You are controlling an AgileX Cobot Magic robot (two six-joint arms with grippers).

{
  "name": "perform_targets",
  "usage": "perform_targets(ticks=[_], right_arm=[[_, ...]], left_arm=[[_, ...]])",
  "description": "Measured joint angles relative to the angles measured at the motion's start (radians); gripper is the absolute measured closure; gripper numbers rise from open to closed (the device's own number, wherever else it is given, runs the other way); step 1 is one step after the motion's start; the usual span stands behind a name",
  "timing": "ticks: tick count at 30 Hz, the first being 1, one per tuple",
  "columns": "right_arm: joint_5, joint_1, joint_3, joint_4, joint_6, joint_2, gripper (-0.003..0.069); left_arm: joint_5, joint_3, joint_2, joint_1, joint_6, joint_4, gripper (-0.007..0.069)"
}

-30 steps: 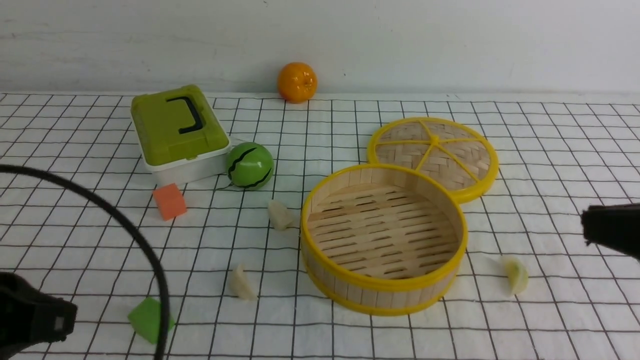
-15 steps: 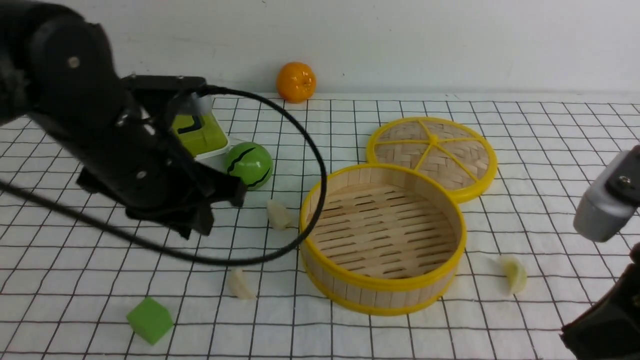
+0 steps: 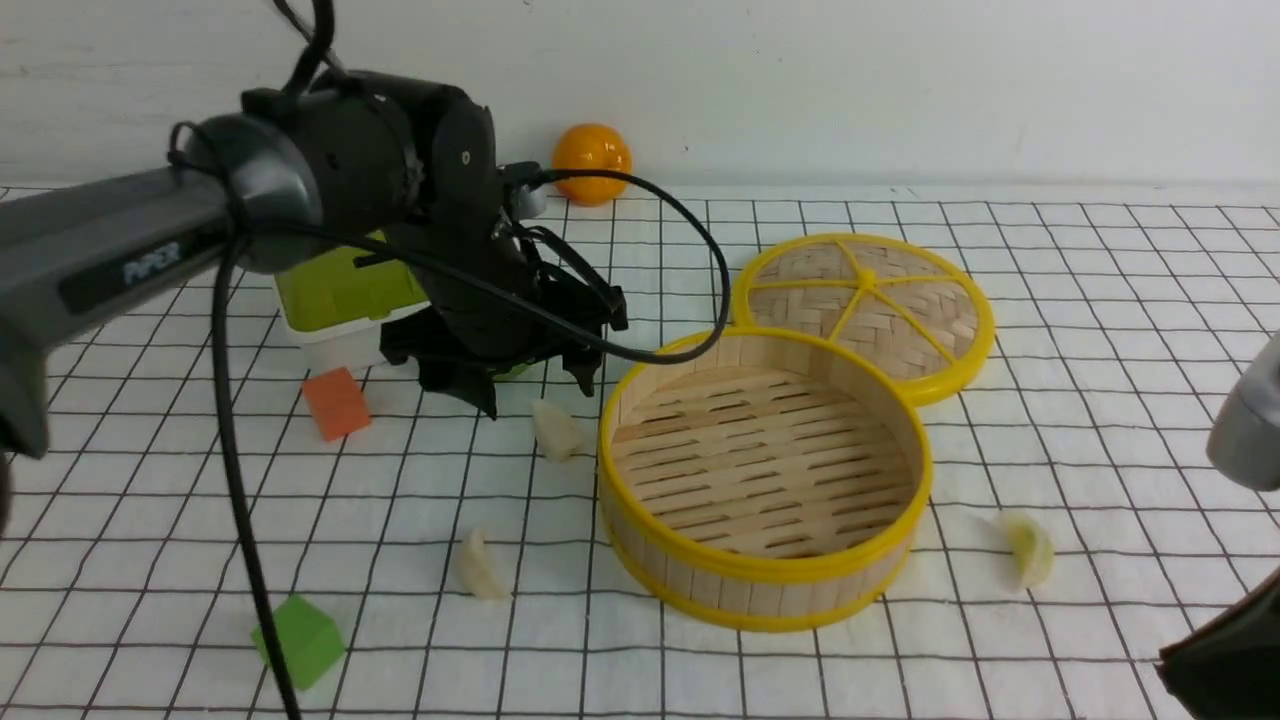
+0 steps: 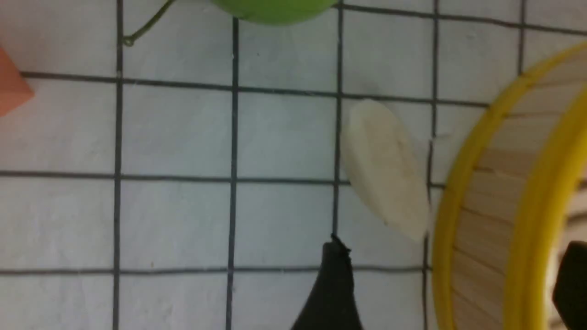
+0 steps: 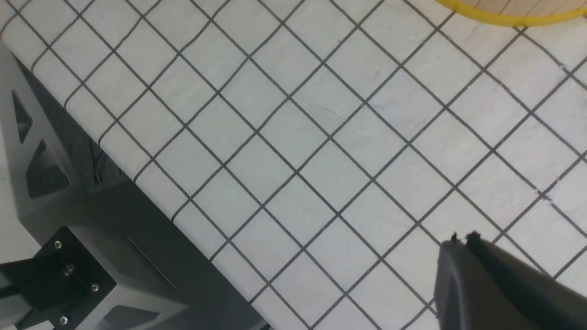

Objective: Put the dumplings into the steamer on the table with the white tablecloth.
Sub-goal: 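Reach for and grasp a dumpling on the table with the left gripper, then place the dumpling into the bamboo steamer basket with the left gripper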

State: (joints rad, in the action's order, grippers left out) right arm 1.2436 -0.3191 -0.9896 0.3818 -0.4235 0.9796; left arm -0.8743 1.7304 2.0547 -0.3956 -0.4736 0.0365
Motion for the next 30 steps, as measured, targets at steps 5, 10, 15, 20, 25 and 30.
perform_targets(ticks=[5, 10, 15, 20, 25, 30], right_arm=[[0.001, 0.0, 0.0, 0.0, 0.0, -0.002, 0.0657], [0.001, -0.001, 0.0, -0.012, 0.0, -0.002, 0.0652], [0.001, -0.001, 0.0, -0.041, 0.0, -0.002, 0.065], [0.001, -0.001, 0.0, -0.049, 0.0, -0.002, 0.065], [0.0, -0.001, 0.0, -0.049, 0.0, -0.002, 0.0647], [0.001, -0.001, 0.0, -0.049, 0.021, -0.004, 0.0643]], left_arm=[[0.006, 0.077, 0.115, 0.02, -0.012, -0.001, 0.0102], [0.04, 0.095, 0.178, 0.02, -0.014, 0.01, 0.0137], [0.048, 0.096, 0.194, 0.02, -0.014, 0.022, 0.0195], [0.039, 0.104, 0.194, 0.02, -0.014, 0.024, 0.0412], [-0.072, 0.177, 0.195, 0.02, 0.016, 0.01, 0.0404], [-0.218, 0.395, 0.18, -0.018, 0.106, 0.009, 0.0404]])
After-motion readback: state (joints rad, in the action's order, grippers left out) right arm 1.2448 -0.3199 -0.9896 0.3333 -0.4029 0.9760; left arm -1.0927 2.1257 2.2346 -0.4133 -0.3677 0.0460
